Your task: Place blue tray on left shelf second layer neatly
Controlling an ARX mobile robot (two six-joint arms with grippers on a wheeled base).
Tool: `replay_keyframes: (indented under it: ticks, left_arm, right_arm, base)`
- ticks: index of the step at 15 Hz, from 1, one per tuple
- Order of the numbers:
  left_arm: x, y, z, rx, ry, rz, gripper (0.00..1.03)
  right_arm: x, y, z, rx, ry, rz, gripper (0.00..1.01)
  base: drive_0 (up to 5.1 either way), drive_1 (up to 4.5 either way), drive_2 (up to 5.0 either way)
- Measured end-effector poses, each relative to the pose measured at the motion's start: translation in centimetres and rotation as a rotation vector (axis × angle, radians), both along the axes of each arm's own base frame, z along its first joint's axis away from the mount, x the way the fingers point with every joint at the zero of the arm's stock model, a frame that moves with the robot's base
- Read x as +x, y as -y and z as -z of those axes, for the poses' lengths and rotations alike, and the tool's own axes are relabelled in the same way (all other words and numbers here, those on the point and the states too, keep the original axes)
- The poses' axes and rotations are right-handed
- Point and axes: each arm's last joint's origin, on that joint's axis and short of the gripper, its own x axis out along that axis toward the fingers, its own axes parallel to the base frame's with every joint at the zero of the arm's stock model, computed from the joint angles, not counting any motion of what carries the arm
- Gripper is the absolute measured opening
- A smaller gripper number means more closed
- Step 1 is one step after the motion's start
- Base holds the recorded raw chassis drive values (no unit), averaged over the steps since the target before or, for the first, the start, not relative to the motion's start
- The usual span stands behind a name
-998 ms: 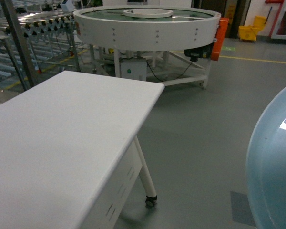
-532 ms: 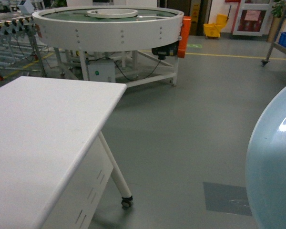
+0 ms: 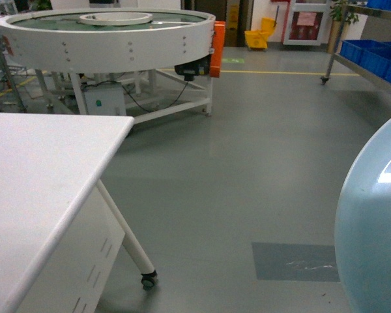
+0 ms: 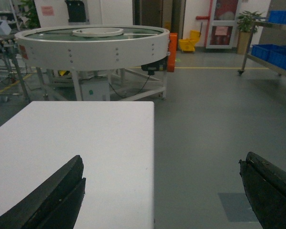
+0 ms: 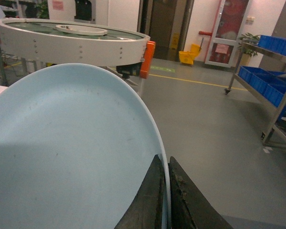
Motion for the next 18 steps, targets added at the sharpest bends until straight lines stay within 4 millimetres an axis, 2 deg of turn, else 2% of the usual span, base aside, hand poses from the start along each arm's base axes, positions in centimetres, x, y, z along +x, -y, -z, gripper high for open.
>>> replay_keyframes:
  ticks: [7, 18]
  left_arm:
    - [0.00, 0.01, 0.00, 0.000, 0.000, 0.002, 0.98]
    - [0.00, -0.01, 0.00, 0.000, 0.000, -0.001, 0.98]
  right_arm:
    - [0.00, 0.00, 0.00, 0.000, 0.000, 0.002, 0.02]
    - [-0.01, 0.00, -0.01, 0.000, 0.001, 0.001, 0.02]
  base:
    - [-1.3, -1.27, -1.3]
    - [-0.3, 3.32, -3.9]
